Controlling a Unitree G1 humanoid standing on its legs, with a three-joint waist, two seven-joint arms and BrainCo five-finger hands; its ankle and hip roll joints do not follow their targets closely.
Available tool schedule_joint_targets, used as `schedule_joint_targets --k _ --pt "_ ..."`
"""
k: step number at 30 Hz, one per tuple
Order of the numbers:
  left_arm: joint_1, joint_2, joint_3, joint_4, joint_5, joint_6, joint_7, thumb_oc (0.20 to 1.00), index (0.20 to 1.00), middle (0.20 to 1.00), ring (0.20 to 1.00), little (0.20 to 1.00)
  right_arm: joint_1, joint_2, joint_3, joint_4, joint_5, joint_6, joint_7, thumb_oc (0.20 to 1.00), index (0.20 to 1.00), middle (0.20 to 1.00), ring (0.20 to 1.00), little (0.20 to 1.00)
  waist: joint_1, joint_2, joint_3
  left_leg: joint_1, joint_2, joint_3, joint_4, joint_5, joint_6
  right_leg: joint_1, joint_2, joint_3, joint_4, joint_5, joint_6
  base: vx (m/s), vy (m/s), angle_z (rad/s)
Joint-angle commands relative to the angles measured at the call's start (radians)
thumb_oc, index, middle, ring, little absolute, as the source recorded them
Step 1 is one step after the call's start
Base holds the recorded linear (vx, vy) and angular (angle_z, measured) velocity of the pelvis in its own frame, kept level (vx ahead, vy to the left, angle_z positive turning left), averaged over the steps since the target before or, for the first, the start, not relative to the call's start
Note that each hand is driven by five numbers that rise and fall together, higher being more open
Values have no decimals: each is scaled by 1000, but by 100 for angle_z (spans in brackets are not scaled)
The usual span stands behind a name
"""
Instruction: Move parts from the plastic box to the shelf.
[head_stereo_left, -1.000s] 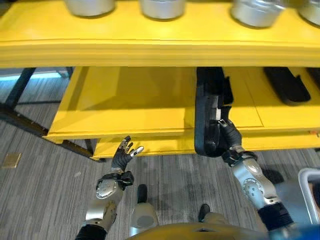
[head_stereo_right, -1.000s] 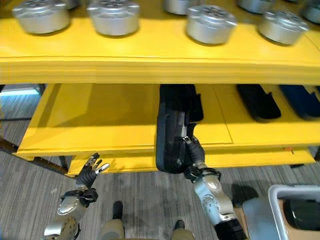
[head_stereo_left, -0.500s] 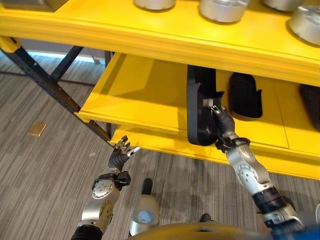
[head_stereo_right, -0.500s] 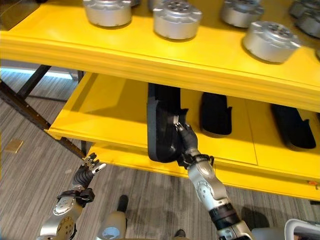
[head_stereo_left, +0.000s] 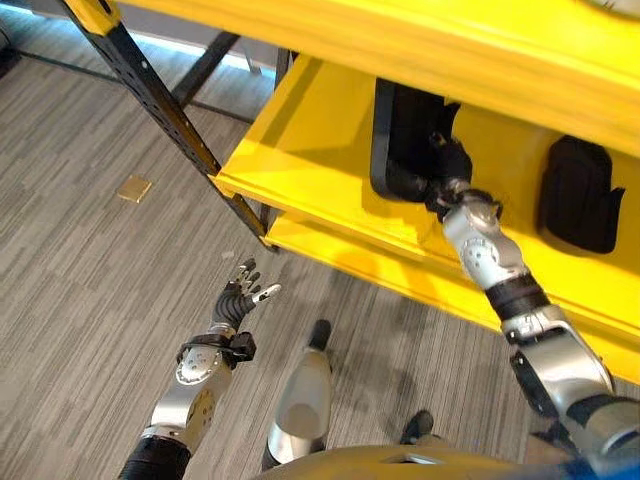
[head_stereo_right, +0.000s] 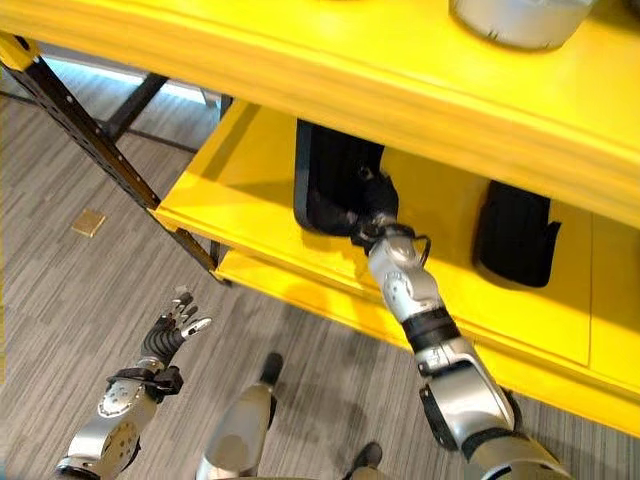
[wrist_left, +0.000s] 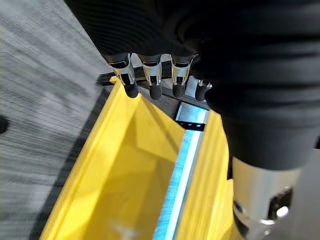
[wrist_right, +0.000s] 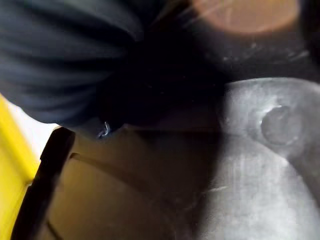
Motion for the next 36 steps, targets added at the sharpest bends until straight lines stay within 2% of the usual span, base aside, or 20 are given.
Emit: schedule_joint_targets --k 1,4,12,13,16,24,27,36 --pt "-14 53 -23 -83 -24 -66 19 1000 1000 1000 1000 1000 -152 -75 -41 -8 19 -96 -32 200 200 200 200 200 -5 5 9 17 23 70 84 -107 2 -65 -18 35 127 -46 -26 -49 32 -8" --pt "-39 58 -80 -104 -35 -80 8 1000 1000 1000 1000 1000 -289 -125 -66 139 10 -117 -73 200 200 200 200 200 -9 36 50 -25 26 68 111 -111 5 -115 -18 31 166 -58 -31 -3 15 3" --pt "-78 55 -113 -100 -49 -101 26 1000 1000 1000 1000 1000 -430 -182 -62 348 14 -119 -99 200 200 200 200 200 -3 58 93 -94 25 61 148 -122 10 -178 -21 38 207 -73 -33 11 -2 1" --pt "-83 54 -116 -100 -48 -103 29 1000 1000 1000 1000 1000 -436 -186 -60 368 14 -117 -100 200 200 200 200 200 -3 56 91 -89 25 58 152 -146 4 -174 -19 44 212 -91 -28 87 -23 5" --pt "-121 55 -137 -107 -44 -114 36 1000 1000 1000 1000 1000 -482 -208 -62 495 34 -106 -99 200 200 200 200 200 0 67 105 -103 20 54 170 -157 7 -180 -23 45 228 -103 -28 51 -2 5" --pt "-179 37 -155 -103 -50 -135 58 1000 1000 1000 1000 1000 -527 -229 11 584 -28 -72 -81 200 200 200 200 200 -3 76 109 -120 5 46 186 -167 14 -185 -28 47 235 -112 -31 17 4 1" --pt "-198 34 -172 -101 -54 -140 60 1000 1000 1000 1000 1000 -535 -232 58 610 -89 -57 -68 200 200 200 200 200 -4 72 111 -122 -2 41 186 -168 17 -181 -28 43 230 -112 -30 0 0 0" --pt "-215 28 -169 -97 -57 -145 69 1000 1000 1000 1000 1000 -524 -244 100 622 -147 -41 -51 200 200 200 200 200 -16 66 122 -124 -4 38 187 -166 18 -181 -30 43 236 -108 -34 0 0 0"
